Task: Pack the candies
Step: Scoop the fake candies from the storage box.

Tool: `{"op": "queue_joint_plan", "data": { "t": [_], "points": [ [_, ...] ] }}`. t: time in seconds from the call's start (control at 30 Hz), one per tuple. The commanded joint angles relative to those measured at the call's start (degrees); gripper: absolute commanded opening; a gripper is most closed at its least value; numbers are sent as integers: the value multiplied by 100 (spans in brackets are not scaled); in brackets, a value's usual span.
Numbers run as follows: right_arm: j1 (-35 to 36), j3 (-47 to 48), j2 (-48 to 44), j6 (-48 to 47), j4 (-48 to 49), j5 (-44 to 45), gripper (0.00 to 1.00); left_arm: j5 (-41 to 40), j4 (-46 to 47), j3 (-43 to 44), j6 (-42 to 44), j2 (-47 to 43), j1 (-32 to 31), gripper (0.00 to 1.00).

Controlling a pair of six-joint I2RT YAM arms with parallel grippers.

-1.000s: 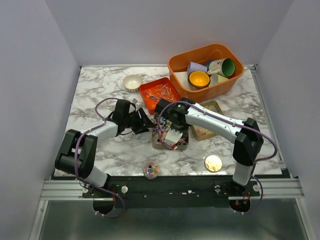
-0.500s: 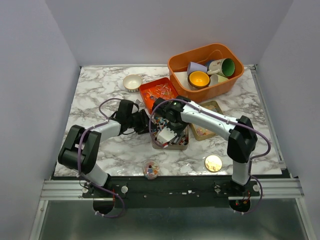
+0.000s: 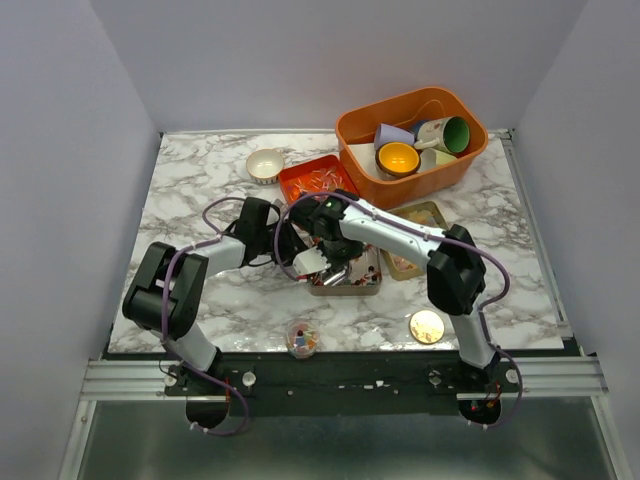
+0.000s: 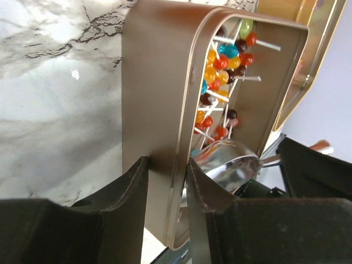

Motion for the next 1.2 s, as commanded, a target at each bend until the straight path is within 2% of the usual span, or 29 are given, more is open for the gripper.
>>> {"op": "queue_joint_plan", "data": {
  "t": [0.0, 0.23, 0.33, 0.47, 0.5, 0.67, 0.9, 1.07, 1.1, 1.17],
  "points": [
    [203, 203, 198, 770, -872, -238, 1, 168, 308, 101, -518, 217, -66, 23],
    [440, 371, 295, 1007, -610, -431, 1, 194, 422, 101, -703, 244, -66, 18],
    [467, 231, 163, 929, -364, -817, 1, 220, 448, 127, -721, 218, -66, 18],
    [467, -638, -302, 622, 444, -1195, 1, 255, 422, 224, -633, 191, -58, 17],
    [467, -1110, -416, 569, 655, -1283, 1, 264, 396, 250, -537, 182, -58, 17],
    [423, -2045, -962, 322, 1816, -1292, 1, 343, 159, 382, -255, 174, -49, 16],
    [247, -1950, -874, 612, 2168, -1572, 1, 554, 167, 391, -132, 226, -31, 16],
    [63, -2029, -988, 656, 2651, -1880, 1, 624, -227, 741, 166, 95, 30, 15],
    [36, -2116, -1075, 647, 2713, -2046, 1, 633, -254, 795, 306, 16, 65, 16],
    [-42, -2265, -1181, 568, 2941, -2179, 1, 625, -684, 900, 421, -72, 161, 31]
  ]
}}
